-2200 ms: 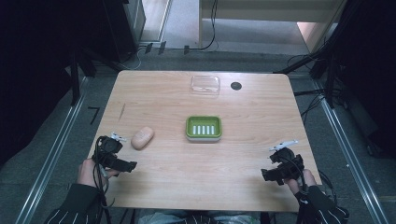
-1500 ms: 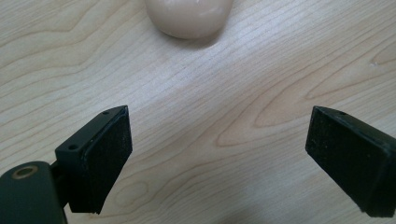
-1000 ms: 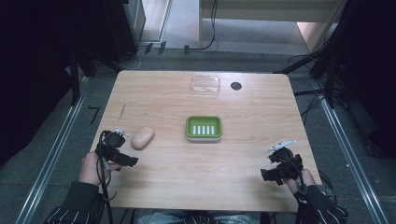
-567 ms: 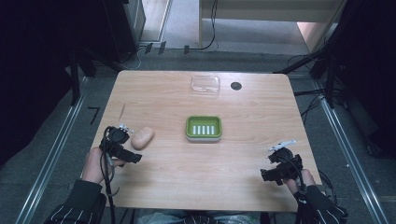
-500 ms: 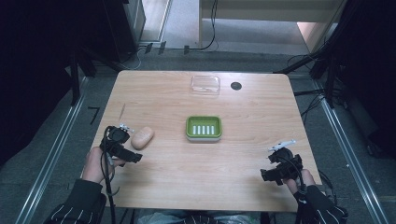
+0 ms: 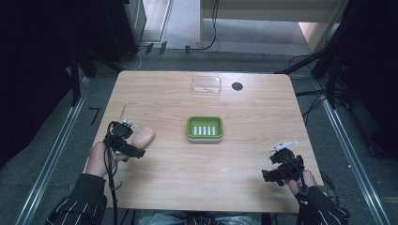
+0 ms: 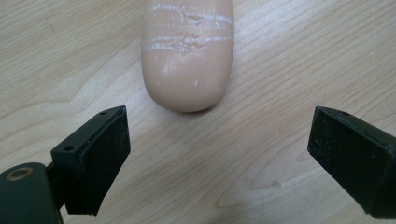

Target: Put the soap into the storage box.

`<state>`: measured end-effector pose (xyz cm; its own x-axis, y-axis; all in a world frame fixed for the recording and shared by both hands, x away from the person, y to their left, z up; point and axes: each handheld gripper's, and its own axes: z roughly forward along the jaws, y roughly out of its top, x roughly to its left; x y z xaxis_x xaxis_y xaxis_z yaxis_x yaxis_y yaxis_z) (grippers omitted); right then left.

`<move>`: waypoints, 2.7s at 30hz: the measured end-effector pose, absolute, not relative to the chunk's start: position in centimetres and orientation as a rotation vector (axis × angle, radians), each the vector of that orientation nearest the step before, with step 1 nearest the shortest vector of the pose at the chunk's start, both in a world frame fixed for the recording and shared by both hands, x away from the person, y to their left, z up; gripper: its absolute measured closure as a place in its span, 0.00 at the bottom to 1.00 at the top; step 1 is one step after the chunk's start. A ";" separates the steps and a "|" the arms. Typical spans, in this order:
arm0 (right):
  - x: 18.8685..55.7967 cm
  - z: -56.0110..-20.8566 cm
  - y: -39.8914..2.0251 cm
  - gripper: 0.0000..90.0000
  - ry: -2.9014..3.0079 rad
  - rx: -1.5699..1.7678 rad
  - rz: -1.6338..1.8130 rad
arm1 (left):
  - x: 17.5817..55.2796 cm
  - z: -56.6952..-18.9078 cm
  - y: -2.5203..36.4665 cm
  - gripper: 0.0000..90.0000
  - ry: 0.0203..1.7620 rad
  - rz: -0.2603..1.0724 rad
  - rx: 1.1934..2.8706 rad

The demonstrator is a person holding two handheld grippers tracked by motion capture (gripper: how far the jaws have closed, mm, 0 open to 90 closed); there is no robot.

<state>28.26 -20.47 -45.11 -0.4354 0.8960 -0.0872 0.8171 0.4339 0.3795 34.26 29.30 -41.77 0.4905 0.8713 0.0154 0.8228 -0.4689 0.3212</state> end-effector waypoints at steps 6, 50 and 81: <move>28.3 -45.1 -20.5 0.16 2.414 1.480 0.413 | 35.0 -41.6 29.0 0.07 1.426 0.265 2.467; 28.3 -45.2 -20.6 0.16 2.422 1.479 0.416 | 39.4 -42.9 27.4 0.08 1.412 0.225 2.518; 28.3 -45.1 -20.6 0.16 2.422 1.480 0.418 | 40.0 -44.1 27.6 0.23 1.445 0.250 2.544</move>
<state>28.31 -20.61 -45.15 -0.4405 0.8942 -0.0796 0.8158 0.4357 0.3803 40.00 27.61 -44.09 0.5064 0.8611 0.0454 0.8264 -0.4997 0.2596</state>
